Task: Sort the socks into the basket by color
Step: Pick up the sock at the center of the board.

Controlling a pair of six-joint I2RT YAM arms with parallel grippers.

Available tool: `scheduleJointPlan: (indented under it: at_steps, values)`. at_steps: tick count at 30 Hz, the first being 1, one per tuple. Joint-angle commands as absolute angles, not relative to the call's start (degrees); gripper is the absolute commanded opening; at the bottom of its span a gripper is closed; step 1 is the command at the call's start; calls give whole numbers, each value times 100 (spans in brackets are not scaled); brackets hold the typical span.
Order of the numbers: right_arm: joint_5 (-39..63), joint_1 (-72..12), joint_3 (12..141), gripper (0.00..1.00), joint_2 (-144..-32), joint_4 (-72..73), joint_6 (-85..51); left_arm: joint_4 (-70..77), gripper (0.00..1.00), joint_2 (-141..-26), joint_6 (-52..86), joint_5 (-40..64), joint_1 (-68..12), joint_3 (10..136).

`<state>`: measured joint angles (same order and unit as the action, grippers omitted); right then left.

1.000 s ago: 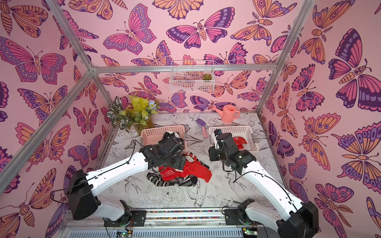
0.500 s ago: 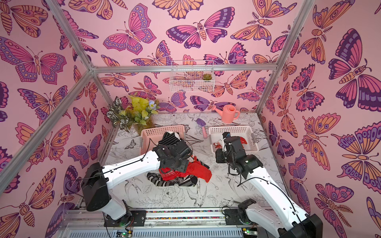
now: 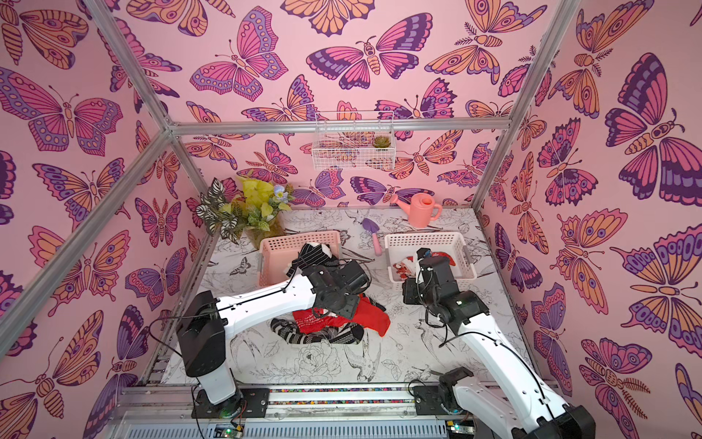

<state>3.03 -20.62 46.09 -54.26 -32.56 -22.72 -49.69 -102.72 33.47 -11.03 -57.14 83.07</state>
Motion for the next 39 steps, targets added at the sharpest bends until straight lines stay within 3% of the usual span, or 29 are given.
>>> scheduleJointPlan:
  at_steps: [1,10,39]
  values:
    - [391,-1994,4536,27,-5319,-3340,-2377,-5211,68,-10409,3296,-1235,-5750,8437]
    - [1508,-2041,4396,28,-5389,-3281,-2432,-5210,68,-10235,3226,-1424,-5737,8438]
    - [578,-2127,4395,29,-5071,-3572,-2522,-4917,64,-11312,2934,-756,-5615,8663]
